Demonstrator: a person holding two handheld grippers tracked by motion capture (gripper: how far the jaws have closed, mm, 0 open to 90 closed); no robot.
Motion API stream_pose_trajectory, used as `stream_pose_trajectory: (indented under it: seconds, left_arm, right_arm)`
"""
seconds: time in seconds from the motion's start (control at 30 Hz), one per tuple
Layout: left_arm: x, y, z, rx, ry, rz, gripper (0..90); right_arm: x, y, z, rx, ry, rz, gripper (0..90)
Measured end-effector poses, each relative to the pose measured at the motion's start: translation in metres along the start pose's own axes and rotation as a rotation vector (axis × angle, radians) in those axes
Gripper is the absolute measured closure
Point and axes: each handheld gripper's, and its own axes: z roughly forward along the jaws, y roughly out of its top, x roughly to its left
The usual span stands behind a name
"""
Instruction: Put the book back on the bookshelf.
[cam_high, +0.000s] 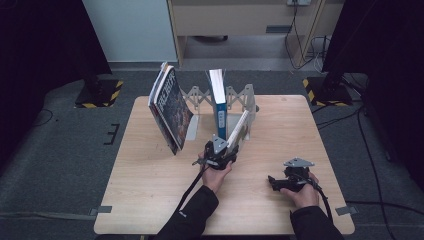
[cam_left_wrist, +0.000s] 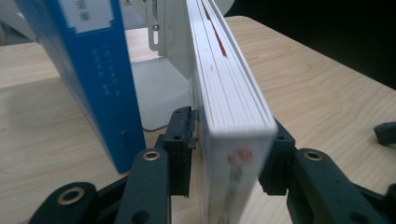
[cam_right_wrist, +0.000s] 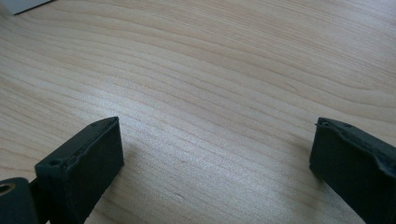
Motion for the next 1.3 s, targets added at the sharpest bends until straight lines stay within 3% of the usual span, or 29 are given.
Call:
stream_pose_trajectory:
  seconds: [0.1, 0.17, 0.27, 0.7, 0.93, 1.03, 1.3]
  left_arm:
    - [0.002, -0.003, -0.008, -0.006, -0.002, -0.005, 64.0]
    - [0.003, -0.003, -0.010, -0.007, -0.023, -0.016, 70.3]
    - [0.000, -0.002, -0.010, -0.005, -0.006, -0.010, 70.9]
    - [-0.007, 0.011, 0.013, -0.003, 0.012, -0.005, 68.6]
    - [-0.007, 0.009, 0.017, 0.006, -0.033, 0.021, 65.6]
    - [-0.006, 0.005, 0.013, -0.001, -0.068, 0.012, 65.2]
    - [-0.005, 0.005, 0.003, -0.020, -0.093, -0.004, 68.1]
  right_arm:
    - [0.000, 0.000, 0.000, 0.000, -0.001, -0.001, 2.8]
    - [0.000, 0.000, 0.000, 0.000, -0.001, -0.001, 2.8]
    - [0.000, 0.000, 0.000, 0.000, -0.001, -0.001, 2.8]
    - [0.000, 0.000, 0.000, -0.001, -0.002, -0.002, 2.7]
    - [0.000, 0.000, 0.000, 0.000, -0.002, -0.001, 2.6]
    - [0.000, 0.000, 0.000, 0.000, -0.002, -0.002, 2.5]
    - [0.000, 0.000, 0.000, 0.000, -0.003, -0.001, 2.5]
